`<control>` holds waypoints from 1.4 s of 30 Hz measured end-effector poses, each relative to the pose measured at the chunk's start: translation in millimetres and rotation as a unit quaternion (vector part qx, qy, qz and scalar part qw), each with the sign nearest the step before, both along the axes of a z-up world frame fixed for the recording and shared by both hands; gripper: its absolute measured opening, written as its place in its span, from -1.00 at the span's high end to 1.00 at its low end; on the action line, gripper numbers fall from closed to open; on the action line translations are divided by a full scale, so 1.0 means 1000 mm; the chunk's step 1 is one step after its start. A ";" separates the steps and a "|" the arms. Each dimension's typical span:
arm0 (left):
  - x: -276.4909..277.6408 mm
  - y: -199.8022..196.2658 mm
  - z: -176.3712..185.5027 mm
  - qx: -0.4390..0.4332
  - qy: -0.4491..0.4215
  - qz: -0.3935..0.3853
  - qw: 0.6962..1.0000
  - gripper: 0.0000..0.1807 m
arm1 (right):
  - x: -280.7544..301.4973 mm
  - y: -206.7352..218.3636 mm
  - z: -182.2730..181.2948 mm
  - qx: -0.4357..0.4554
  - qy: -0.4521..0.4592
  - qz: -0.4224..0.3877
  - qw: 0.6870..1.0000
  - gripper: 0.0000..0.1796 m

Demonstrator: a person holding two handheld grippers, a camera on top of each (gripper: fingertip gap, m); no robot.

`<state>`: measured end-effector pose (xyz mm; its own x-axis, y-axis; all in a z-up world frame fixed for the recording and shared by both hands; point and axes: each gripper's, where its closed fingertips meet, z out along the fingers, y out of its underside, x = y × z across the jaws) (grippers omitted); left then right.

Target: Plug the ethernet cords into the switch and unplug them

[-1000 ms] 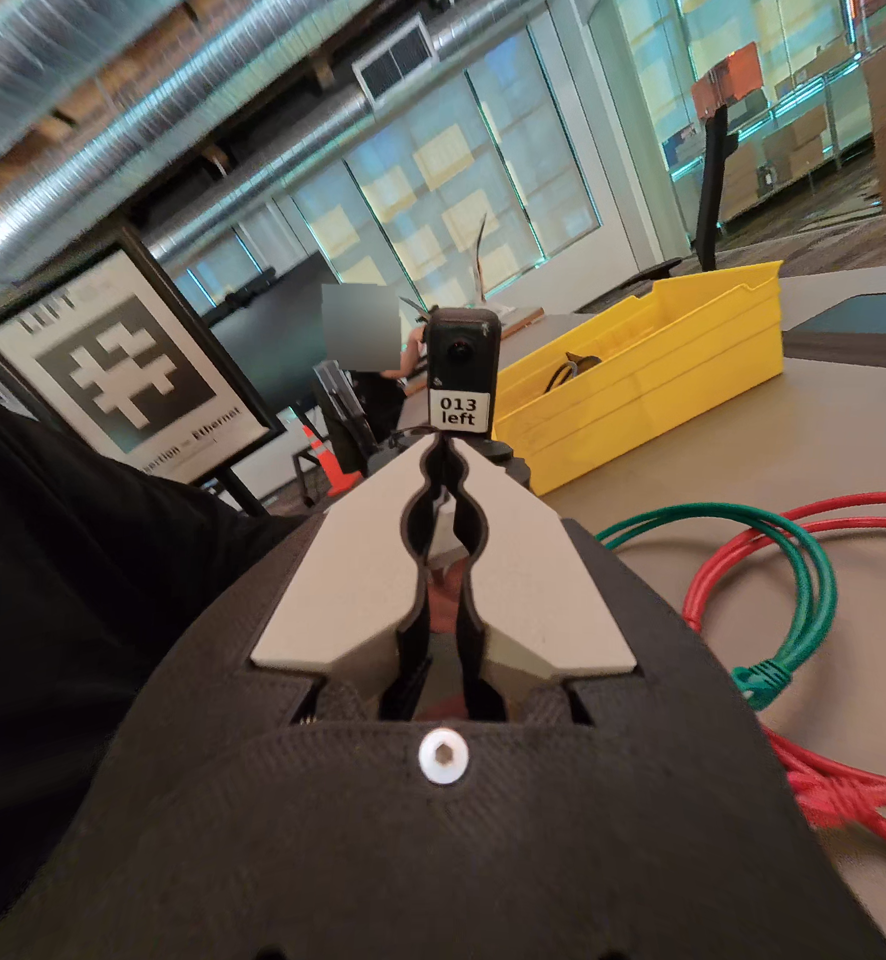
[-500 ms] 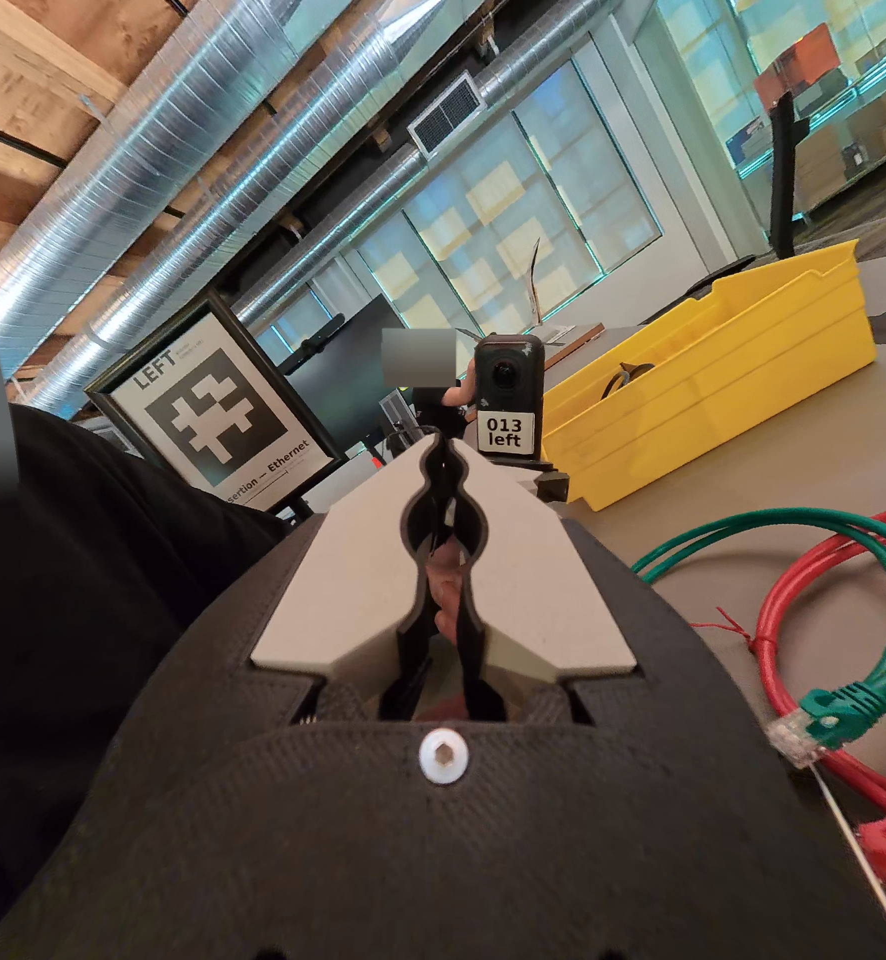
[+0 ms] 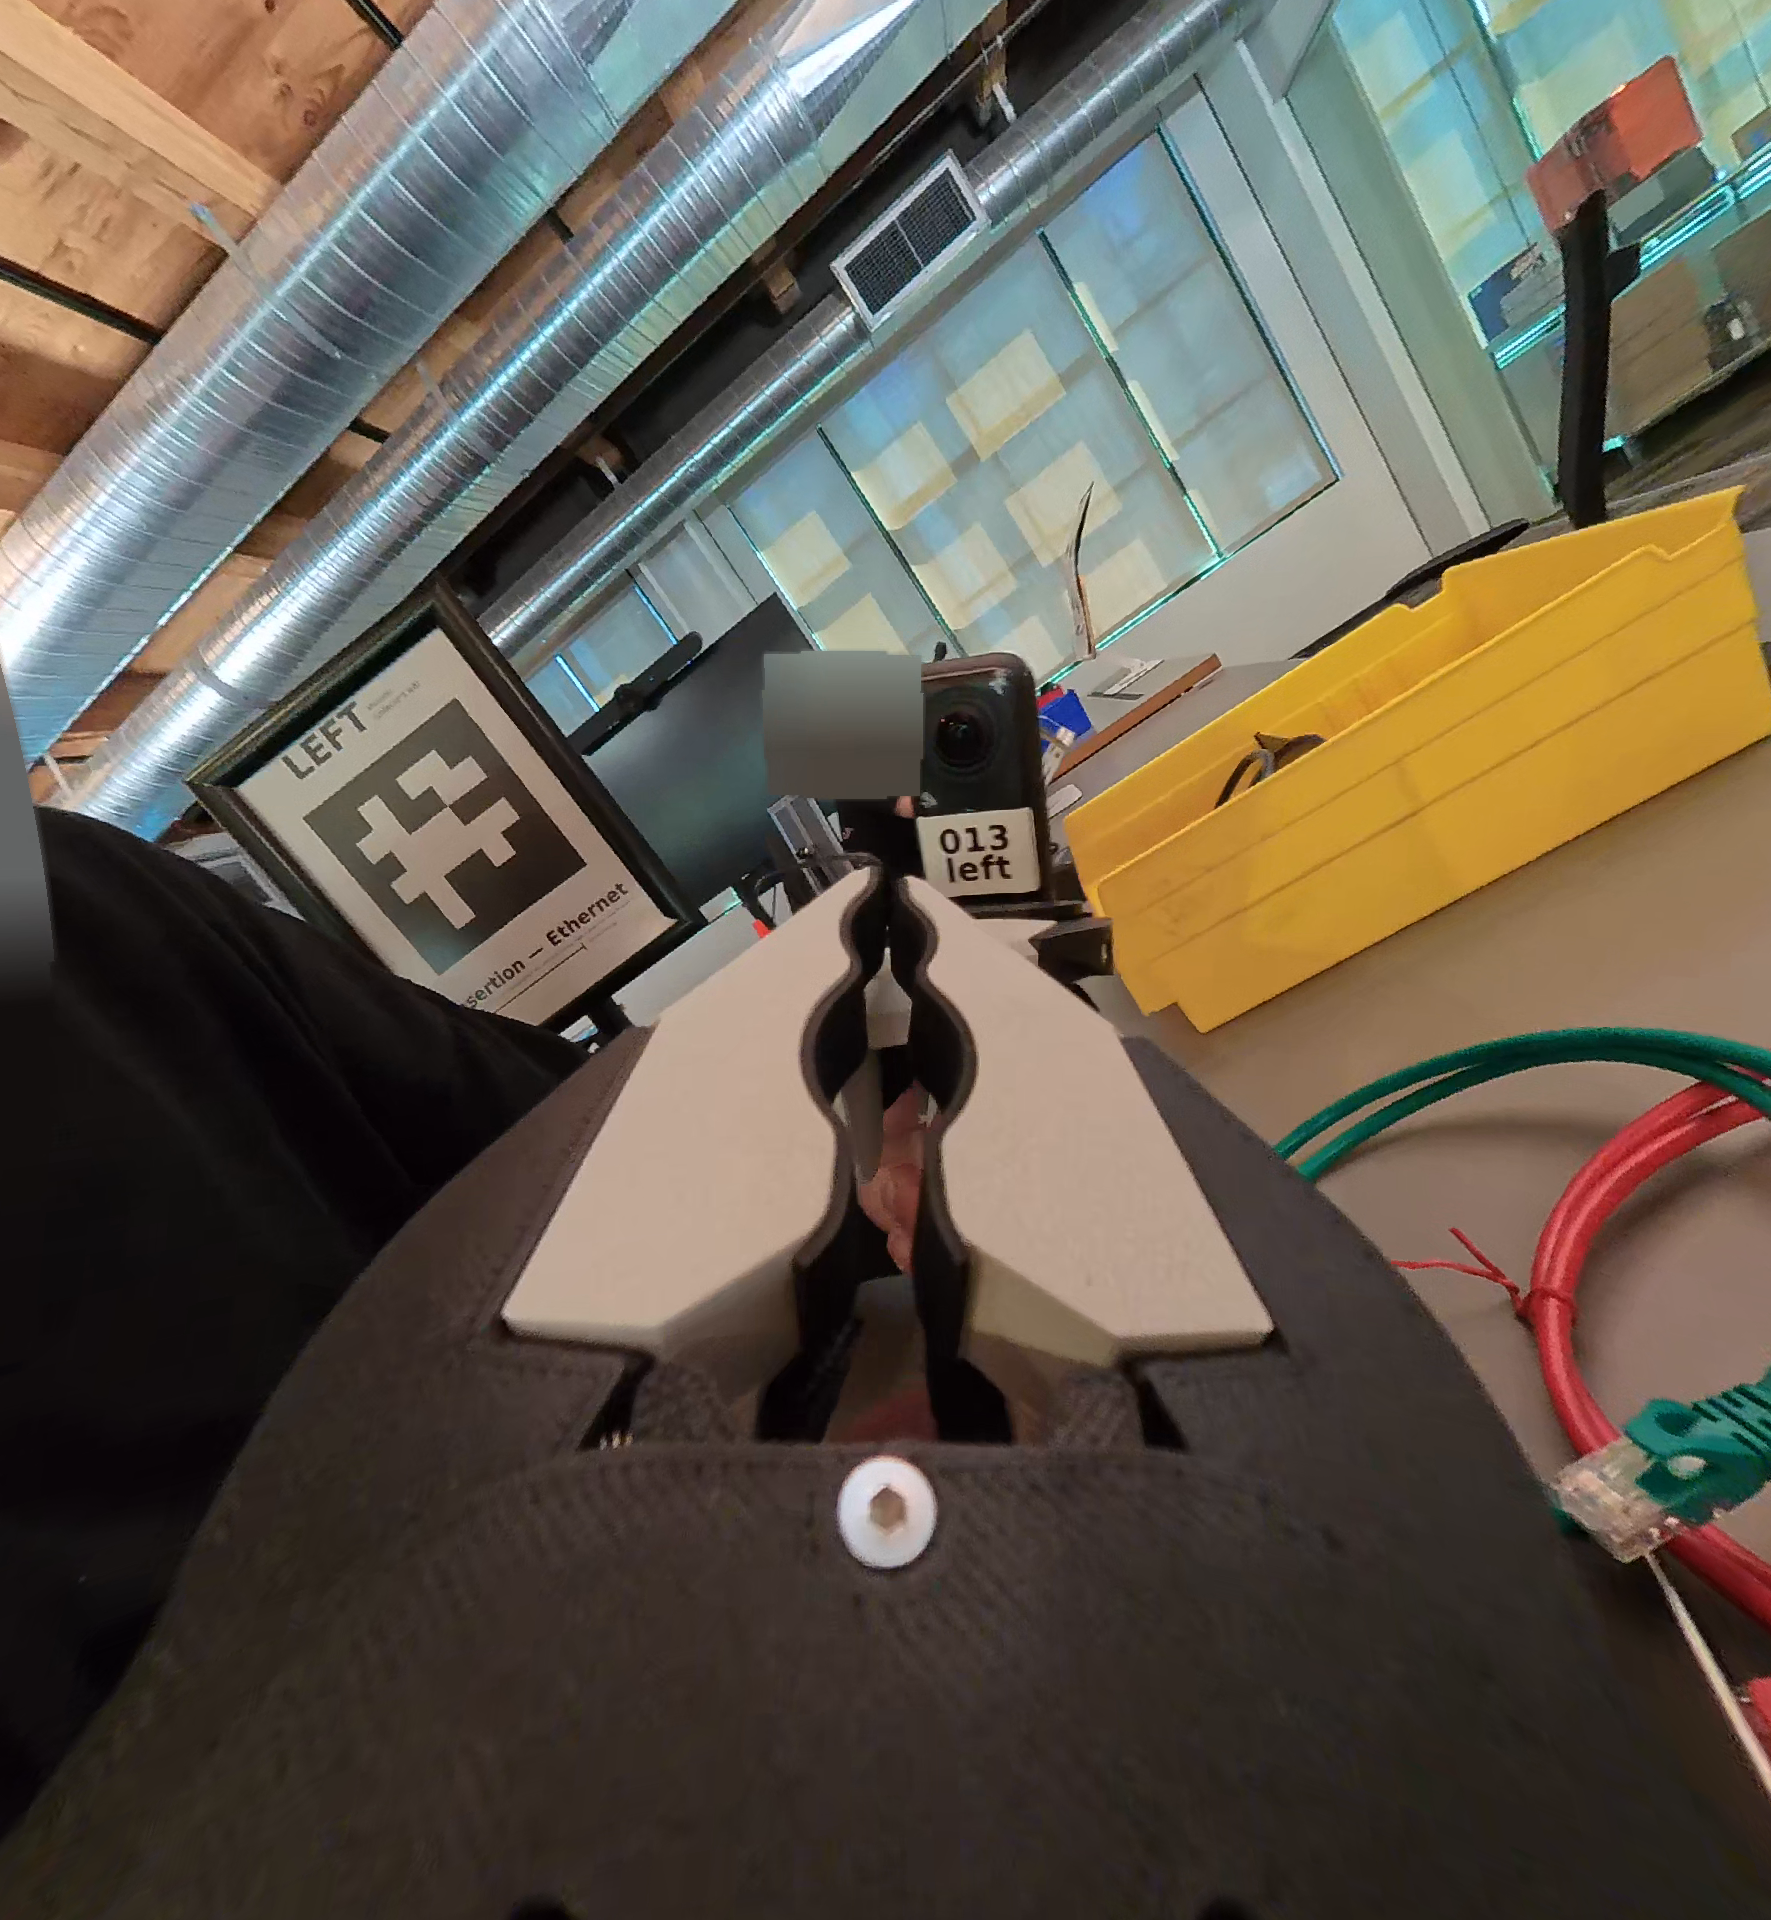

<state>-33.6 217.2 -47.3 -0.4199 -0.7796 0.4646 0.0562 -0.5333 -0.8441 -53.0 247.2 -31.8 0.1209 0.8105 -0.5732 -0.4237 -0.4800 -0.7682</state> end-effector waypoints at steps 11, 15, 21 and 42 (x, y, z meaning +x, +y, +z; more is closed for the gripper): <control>0.010 0.007 -0.024 0.057 0.124 0.033 0.990 1.00 | 0.003 0.003 -0.016 0.098 -0.190 -0.064 0.975 1.00; 0.010 0.001 -0.039 0.091 0.186 0.010 0.978 1.00 | 0.002 -0.003 -0.032 0.166 -0.344 -0.060 0.922 1.00; 0.004 0.019 -0.064 0.126 0.248 0.053 0.959 0.93 | 0.017 0.003 -0.008 0.170 -0.288 -0.101 0.937 1.00; 0.006 0.040 -0.024 0.262 0.206 0.209 0.919 0.94 | 0.018 0.018 -0.040 0.085 -0.333 -0.118 0.932 1.00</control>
<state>-27.7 257.2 -71.0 0.0954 -0.9949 0.0318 -0.2179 -0.0520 -0.9746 -35.1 265.6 -71.4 0.5903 0.7883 -0.1737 0.0955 -0.2818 -0.9547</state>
